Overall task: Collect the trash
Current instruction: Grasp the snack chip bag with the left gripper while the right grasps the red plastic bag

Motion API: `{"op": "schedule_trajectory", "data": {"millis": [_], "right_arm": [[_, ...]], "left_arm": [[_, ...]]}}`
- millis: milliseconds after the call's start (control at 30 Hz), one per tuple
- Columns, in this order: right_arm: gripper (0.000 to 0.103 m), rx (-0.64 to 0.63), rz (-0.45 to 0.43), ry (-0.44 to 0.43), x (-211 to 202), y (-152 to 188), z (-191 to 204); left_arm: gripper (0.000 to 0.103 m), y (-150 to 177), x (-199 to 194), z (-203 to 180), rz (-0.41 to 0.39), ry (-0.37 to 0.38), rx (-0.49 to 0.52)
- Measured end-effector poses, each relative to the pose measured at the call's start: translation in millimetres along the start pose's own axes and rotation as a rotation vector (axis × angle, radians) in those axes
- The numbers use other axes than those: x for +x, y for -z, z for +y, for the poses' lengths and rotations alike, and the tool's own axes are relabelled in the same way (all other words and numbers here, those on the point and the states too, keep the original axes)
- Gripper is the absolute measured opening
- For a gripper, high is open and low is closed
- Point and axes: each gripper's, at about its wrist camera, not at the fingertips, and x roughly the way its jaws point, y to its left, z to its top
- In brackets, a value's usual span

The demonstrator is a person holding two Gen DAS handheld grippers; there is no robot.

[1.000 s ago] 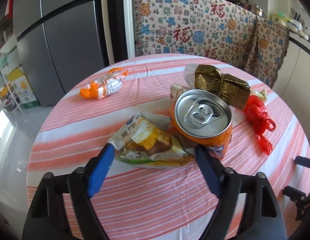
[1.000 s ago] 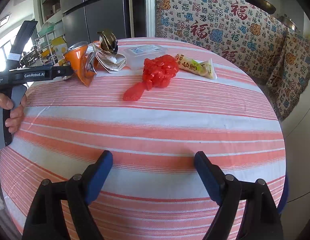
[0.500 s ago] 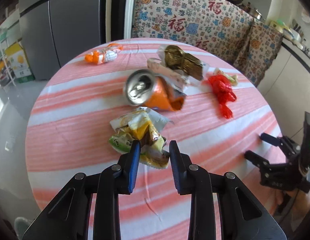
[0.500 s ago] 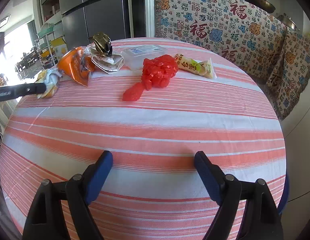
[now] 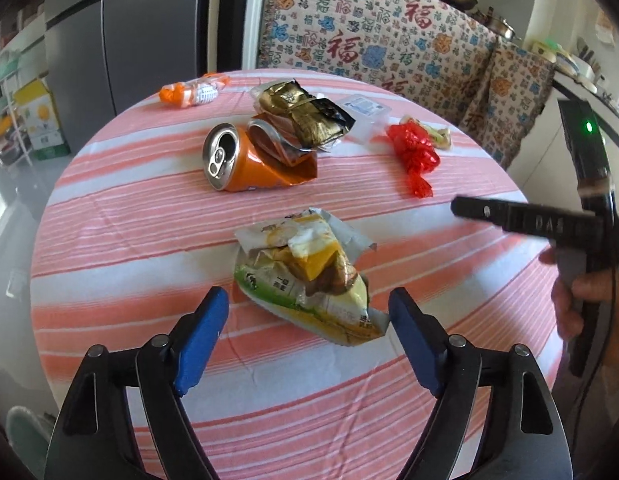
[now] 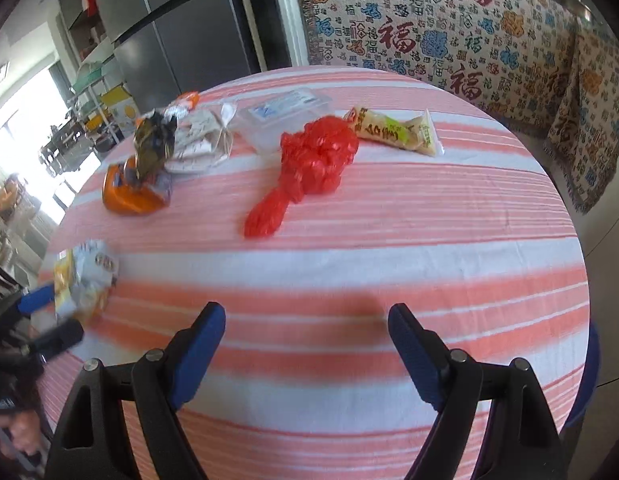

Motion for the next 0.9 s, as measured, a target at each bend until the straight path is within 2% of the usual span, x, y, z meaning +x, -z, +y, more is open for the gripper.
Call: {"op": "schedule_trajectory", "data": {"millis": [167, 300, 333, 367, 400, 500, 600, 700, 800, 833, 867, 900], "right_arm": [[0.086, 0.079, -0.004, 0.016, 31, -60, -1], [0.084, 0.119, 0.051, 0.045, 66, -76, -5], [0.071, 0.093, 0.027, 0.066, 65, -77, -4], [0.042, 0.060, 0.029, 0.085, 65, -77, -2], [0.038, 0.035, 0.032, 0.088, 62, -76, -2], [0.038, -0.005, 0.054, 0.039, 43, -63, -5], [0.038, -0.110, 0.074, 0.009, 13, -39, -3], [0.038, -0.173, 0.061, 0.011, -14, -12, -5], [0.041, -0.181, 0.039, 0.045, -22, 8, -12], [0.045, -0.186, 0.028, 0.060, -22, 13, -12], [0.056, -0.182, 0.027, 0.058, -20, 17, -13], [0.060, -0.170, 0.032, 0.048, -18, 19, -14]], "left_arm": [[0.087, 0, 5, 3, 0.008, 0.013, -0.011], [0.087, 1, 9, 6, 0.020, 0.014, -0.015], [0.087, 1, 9, 6, 0.022, 0.018, -0.015], [0.087, 0, 9, 6, 0.023, 0.021, -0.014], [0.087, 0, 9, 5, 0.023, 0.023, -0.010], [0.087, 0, 10, 2, 0.020, 0.021, 0.001], [0.091, -3, 14, 0, 0.026, 0.022, -0.010], [0.091, -6, 23, -4, 0.043, 0.022, -0.035], [0.095, -6, 29, -9, 0.053, -0.017, -0.036], [0.095, -6, 30, -11, 0.053, -0.026, -0.034], [0.096, -5, 31, -12, 0.052, -0.039, -0.030], [0.097, -4, 32, -14, 0.052, -0.055, -0.023]]}}
